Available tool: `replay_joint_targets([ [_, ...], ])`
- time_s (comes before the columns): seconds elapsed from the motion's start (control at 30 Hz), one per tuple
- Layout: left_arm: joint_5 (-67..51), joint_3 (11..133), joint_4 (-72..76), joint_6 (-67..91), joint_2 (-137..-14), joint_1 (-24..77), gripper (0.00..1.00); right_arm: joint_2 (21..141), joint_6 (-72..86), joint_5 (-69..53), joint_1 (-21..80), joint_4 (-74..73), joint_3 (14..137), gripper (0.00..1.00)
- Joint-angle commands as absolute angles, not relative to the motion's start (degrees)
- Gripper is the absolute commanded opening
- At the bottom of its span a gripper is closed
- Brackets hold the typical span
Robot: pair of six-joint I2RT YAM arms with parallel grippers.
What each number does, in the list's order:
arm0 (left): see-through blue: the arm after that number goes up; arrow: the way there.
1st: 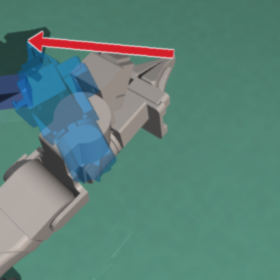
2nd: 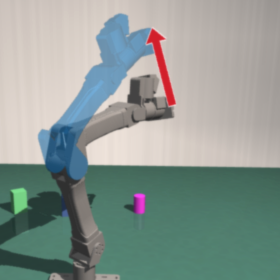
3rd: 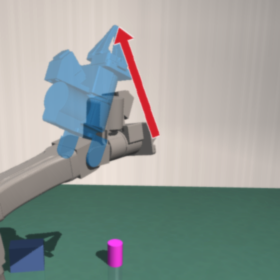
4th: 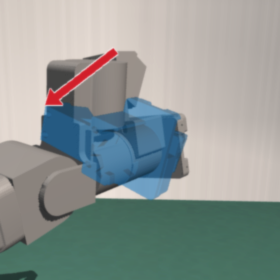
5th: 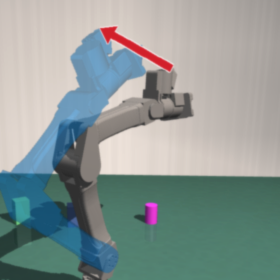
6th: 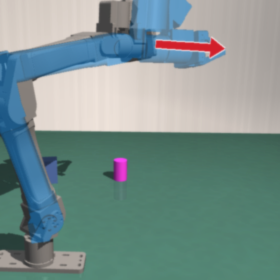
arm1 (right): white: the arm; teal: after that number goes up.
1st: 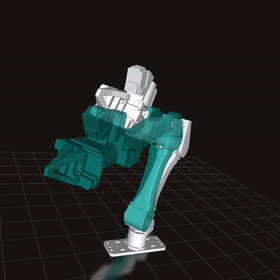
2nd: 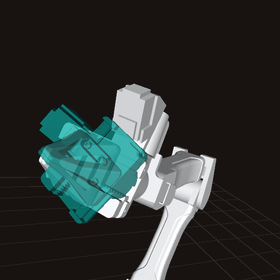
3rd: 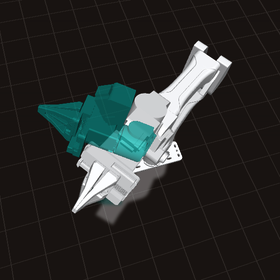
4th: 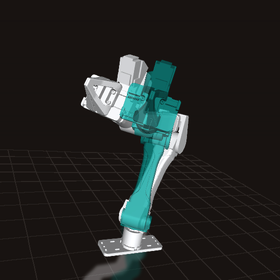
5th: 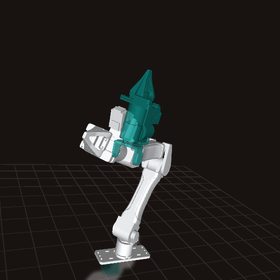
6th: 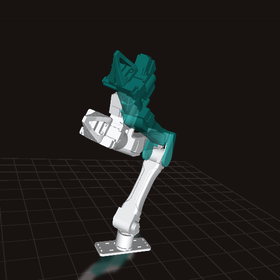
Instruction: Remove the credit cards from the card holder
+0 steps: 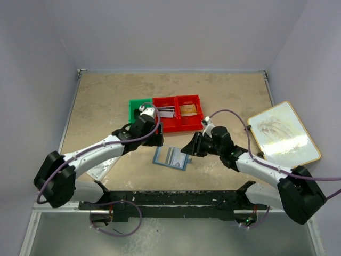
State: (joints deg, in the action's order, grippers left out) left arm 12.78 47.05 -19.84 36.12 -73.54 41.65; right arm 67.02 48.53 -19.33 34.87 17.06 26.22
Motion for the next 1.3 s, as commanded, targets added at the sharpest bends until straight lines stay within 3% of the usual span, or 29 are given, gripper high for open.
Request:
replay_joint_targets([
  [0.0,3.31,52.3,-11.84,32.14,-80.1,41.48,0.72,64.58,51.85,-27.06,37.39,18.98,23.53,0.39],
  [0.23,0.57,60.96,-9.06,26.7,-92.39,41.48,0.72,61.73,52.88,-23.27,47.24,15.47,20.88,0.41],
  [0.57,-2.71,58.19,-6.43,25.04,-97.03,41.91,0.71,72.53,58.33,-24.94,49.98,32.65,15.1,0.42],
  [0.83,-1.56,55.33,-5.6,24.3,-98.46,43.47,0.69,81.16,58.53,-23.38,50.0,38.07,16.79,0.43],
  [1.03,-0.04,54.09,-8.12,25.59,-98.82,44.73,0.65,82.62,62.63,-16.76,49.75,31.51,18.06,0.45],
  [1.27,-4.8,41.9,-1.34,33.58,-89.33,45.01,0.63,85.96,61.48,-23.55,38.59,38.9,13.36,0.46],
])
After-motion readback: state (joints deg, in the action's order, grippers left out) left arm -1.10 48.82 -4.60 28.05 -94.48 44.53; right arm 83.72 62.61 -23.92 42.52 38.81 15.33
